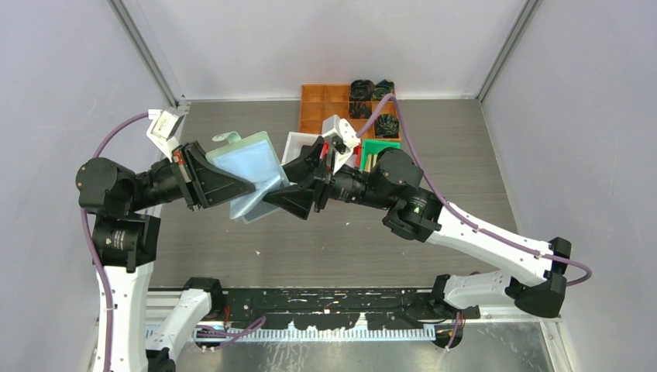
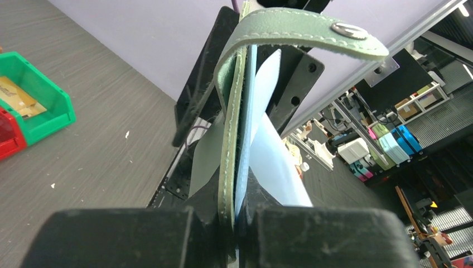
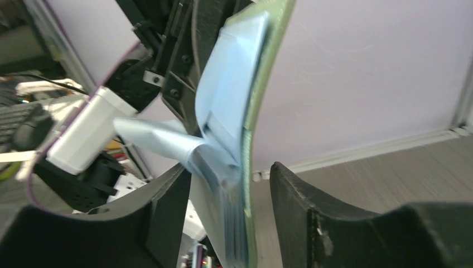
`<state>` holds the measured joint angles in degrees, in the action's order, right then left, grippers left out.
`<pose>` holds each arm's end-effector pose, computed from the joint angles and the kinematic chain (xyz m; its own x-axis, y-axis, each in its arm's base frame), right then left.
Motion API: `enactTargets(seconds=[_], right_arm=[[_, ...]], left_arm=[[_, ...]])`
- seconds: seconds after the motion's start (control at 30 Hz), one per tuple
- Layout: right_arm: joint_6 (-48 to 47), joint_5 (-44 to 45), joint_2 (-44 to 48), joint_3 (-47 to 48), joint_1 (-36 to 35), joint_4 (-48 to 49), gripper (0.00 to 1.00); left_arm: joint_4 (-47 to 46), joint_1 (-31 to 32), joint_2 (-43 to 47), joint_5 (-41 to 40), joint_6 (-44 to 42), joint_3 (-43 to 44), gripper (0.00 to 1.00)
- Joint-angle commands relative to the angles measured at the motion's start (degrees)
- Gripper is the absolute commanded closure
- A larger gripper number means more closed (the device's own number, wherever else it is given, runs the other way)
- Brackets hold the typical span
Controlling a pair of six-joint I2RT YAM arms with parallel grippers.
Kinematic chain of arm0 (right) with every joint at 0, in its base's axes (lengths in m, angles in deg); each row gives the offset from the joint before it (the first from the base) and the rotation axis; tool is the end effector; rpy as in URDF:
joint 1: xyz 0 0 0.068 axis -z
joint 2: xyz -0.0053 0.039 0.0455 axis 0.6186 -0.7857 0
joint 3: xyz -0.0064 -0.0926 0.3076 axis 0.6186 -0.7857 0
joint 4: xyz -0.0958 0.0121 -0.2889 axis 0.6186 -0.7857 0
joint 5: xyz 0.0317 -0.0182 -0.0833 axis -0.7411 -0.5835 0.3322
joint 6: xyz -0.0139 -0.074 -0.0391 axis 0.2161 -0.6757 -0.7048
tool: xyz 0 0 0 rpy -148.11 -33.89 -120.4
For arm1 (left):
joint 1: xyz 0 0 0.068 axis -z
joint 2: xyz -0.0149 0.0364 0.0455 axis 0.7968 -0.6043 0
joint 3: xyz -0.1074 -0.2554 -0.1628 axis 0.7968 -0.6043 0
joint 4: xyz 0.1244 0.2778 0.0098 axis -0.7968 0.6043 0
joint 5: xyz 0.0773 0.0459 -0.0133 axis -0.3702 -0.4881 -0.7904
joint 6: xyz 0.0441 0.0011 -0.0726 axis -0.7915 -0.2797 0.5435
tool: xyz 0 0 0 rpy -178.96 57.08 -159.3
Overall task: Take the credit cards out of the card holder
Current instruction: Open the card holder at the center of the board.
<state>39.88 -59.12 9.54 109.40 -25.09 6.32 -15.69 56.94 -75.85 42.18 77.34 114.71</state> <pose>0.1295 0.3073 0.5267 -0.1524 0.2817 -0.9473 -0.9778 0.0967 0.1860 0.1116 -0.0782 0.5564 -0.6322 -0.2510 -0.7330 0.7282 0.1305 -0.6728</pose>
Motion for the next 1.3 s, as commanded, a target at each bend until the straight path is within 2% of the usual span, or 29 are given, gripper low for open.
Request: enactTargets(seconds=[0.0, 0.1, 0.13, 0.27, 0.43, 0.47, 0.5, 0.53, 0.57, 0.6, 0.63, 0.67, 0.8, 0.9, 1.0, 1.07, 1.17, 1.23, 1.27], right_arm=[[7.6, -4.9, -0.3, 1.5, 0.0, 11.1, 0.43], [10.8, -5.8, -1.3, 1.6, 0.0, 13.8, 0.49], [11.6, -6.0, -1.6, 1.8, 0.0, 14.1, 0.54], [14.5, -5.3, -2.1, 2.4, 0.0, 13.4, 0.86], [14.7, -3.3, -1.3, 1.3, 0.1, 12.5, 0.99], [15.0, -2.8, -1.1, 1.0, 0.0, 12.6, 0.99], [15.3, -2.4, -0.8, 0.9, 0.0, 12.7, 0.99], [15.7, -1.8, -0.6, 0.8, 0.1, 12.6, 0.99], [16.1, -1.1, -0.4, 0.8, 0.2, 12.4, 0.99], [16.4, -0.3, -0.1, 0.6, 0.4, 12.3, 0.99], [16.7, 0.7, 0.3, 0.5, 0.5, 12.1, 0.99], [17.2, 1.5, 0.8, 0.3, 0.8, 11.8, 0.99], [18.9, 4.8, 2.9, -1.0, 1.9, 11.1, 0.99], [20.7, 5.1, 3.8, -1.4, 2.6, 11.3, 0.99], [22.9, 3.9, 3.5, -1.3, 2.8, 12.1, 0.99], [24.6, 2.4, 2.9, -0.9, 2.9, 12.4, 0.99], [26.8, -0.1, 1.4, -0.4, 2.9, 12.9, 0.99], [28.6, -0.9, 0.5, -0.4, 2.9, 13.9, 0.99], [29.1, -1.2, 0.0, -0.4, 2.9, 14.3, 0.99]], left_arm=[[-1.6, 0.3, 0.5, 1.5, 1.0, 0.5, 1.0], [-1.6, 0.3, 0.4, 1.5, 0.9, 0.6, 1.0], [-1.6, 0.3, 0.4, 1.5, 0.9, 0.6, 1.0], [-1.6, 0.3, 0.5, 1.4, 0.8, 0.7, 1.0], [-1.7, 0.3, 0.6, 1.0, 0.2, 0.9, 0.99], [-1.6, 0.3, 0.6, 0.9, -0.4, 1.1, 0.94], [-0.9, 0.3, 0.4, 0.7, -1.6, 1.3, 0.83], [0.8, 0.3, 0.3, 0.4, -3.5, 2.1, 0.64], [3.4, 0.3, 0.2, -0.1, -6.1, 3.0, 0.36], [6.0, 0.3, 0.2, -0.6, -9.6, 4.3, 0.13], [9.6, 0.3, 0.2, -1.5, -13.4, 5.8, 0.02], [13.5, 0.3, 0.0, -2.6, -18.1, 7.6, 0.0], [25.0, 0.3, -0.1, -4.6, -32.5, 14.6, 0.0], [25.1, 0.3, 2.3, -1.9, -36.2, 13.1, 0.0], [21.3, 0.3, 5.7, 0.9, -37.6, 8.5, 0.03], [19.1, 0.3, 7.2, 0.0, -38.1, 6.1, 0.1], [19.5, 0.3, 7.1, -3.7, -39.7, 5.7, 0.33], [19.8, 0.3, 6.9, -5.6, -40.8, 5.5, 0.4], [19.7, 0.3, 6.9, -6.1, -41.2, 5.2, 0.41]])
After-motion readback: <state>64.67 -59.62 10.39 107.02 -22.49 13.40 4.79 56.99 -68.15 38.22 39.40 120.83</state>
